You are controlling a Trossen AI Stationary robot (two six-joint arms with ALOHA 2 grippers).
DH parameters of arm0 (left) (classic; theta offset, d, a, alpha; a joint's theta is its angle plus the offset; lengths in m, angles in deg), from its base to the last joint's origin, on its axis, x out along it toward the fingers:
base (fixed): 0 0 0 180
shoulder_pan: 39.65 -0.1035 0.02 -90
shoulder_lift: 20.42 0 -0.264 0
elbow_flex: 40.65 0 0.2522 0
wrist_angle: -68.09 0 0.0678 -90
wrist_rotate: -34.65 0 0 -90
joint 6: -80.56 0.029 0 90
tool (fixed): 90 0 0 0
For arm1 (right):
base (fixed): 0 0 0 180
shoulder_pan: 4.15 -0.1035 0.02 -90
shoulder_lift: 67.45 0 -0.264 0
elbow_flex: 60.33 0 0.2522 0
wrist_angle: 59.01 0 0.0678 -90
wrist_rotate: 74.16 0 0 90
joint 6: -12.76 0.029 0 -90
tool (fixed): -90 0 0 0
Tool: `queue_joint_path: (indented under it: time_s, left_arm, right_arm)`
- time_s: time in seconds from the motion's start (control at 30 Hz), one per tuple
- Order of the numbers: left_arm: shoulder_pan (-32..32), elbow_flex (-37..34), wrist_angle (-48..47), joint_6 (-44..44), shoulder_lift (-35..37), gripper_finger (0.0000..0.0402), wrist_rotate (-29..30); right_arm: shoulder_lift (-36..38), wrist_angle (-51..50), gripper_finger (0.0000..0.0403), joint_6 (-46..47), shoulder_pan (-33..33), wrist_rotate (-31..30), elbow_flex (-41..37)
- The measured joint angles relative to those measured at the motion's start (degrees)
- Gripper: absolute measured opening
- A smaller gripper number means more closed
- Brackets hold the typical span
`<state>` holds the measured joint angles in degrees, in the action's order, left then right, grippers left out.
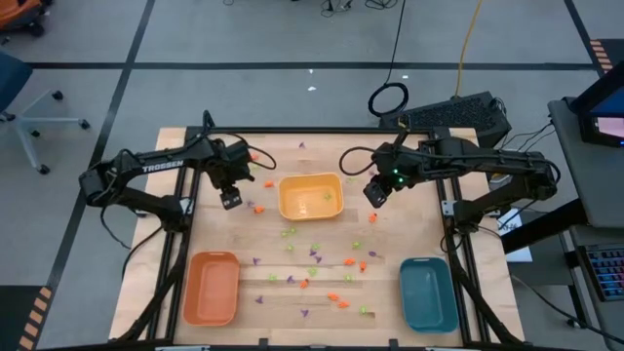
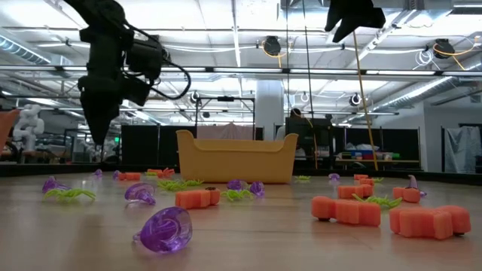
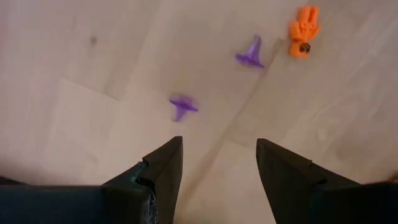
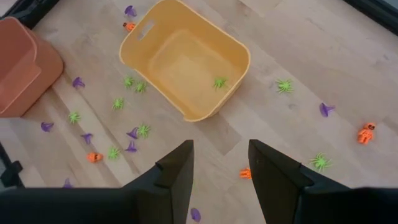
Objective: Sort Halloween decoration
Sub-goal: Put the violet witch hat toy into the blue bin
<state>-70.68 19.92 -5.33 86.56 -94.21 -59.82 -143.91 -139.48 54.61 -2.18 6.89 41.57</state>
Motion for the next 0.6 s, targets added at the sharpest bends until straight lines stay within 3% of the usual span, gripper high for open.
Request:
queue_joint_path:
  time_s: [0.17, 0.4, 0.6]
  left_arm:
    - [-0.02, -5.36, 5.12, 6.55, 3.46, 0.0198, 0.88]
    - [-0.01, -5.03, 6.01, 6.44, 3.45, 0.0198, 5.15]
    - [0.02, -5.03, 5.72, -4.54, 3.42, 0.0198, 5.69]
  right_arm:
    - [-0.36, -0.01, 0.0141, 0.55, -1.25, -0.12, 0.00]
    - [-0.31, 0.01, 0.0141, 1.07, -2.50, -1.69, 0.00]
    - [-0.31, 0.01, 0.0141, 0.36, -2.48, -3.80, 0.00]
